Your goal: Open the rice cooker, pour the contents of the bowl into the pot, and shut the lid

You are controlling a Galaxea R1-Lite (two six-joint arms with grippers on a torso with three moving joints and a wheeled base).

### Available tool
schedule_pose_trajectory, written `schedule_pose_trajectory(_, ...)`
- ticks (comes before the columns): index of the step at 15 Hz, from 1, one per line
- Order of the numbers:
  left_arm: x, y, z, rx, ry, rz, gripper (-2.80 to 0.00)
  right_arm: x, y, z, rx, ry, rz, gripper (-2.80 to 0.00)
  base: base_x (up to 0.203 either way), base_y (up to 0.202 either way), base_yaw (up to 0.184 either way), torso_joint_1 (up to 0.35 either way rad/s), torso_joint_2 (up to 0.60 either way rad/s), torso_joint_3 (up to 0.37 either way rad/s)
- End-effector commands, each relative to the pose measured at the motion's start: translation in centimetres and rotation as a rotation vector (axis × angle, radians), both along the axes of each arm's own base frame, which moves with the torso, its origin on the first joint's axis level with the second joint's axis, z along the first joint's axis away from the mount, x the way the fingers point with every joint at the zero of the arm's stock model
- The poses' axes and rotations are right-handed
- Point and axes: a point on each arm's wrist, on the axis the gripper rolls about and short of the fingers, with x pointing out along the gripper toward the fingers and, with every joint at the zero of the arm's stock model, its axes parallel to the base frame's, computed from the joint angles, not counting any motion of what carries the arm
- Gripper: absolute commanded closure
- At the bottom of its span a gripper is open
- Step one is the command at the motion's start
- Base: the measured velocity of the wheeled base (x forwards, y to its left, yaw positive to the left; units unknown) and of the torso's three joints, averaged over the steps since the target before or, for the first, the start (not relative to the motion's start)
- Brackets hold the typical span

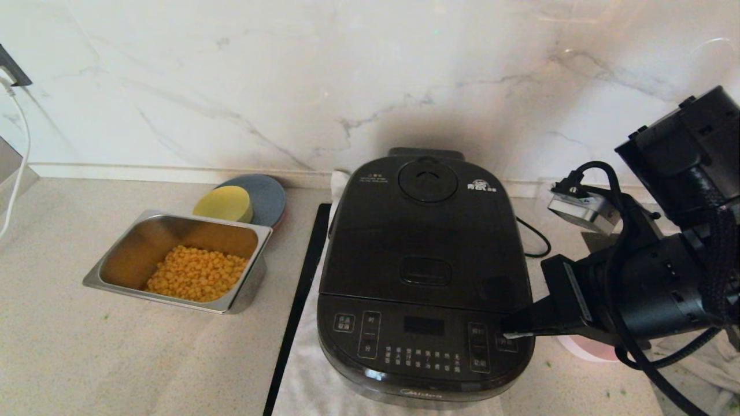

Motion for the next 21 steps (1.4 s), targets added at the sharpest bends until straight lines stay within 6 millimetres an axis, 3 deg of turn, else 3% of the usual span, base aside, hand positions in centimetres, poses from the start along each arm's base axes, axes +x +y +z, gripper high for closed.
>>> schedule_pose_trajectory(1, 0.0, 0.0, 0.0, 0.001, -0.001, 0.0, 0.0, 0.2, -0.1, -0.1, 0.007, 0.017, -0.003, 0.0, 0.0, 0.0, 0.0, 0.0, 0.0, 0.0)
schedule_pose_trajectory(21, 0.0, 0.0, 0.0, 0.001, -0.001, 0.0, 0.0, 0.5, -0.1, -1.3, -0.012, 0.061, 0.003, 0.0, 0.0, 0.0, 0.0, 0.0, 0.0, 0.0)
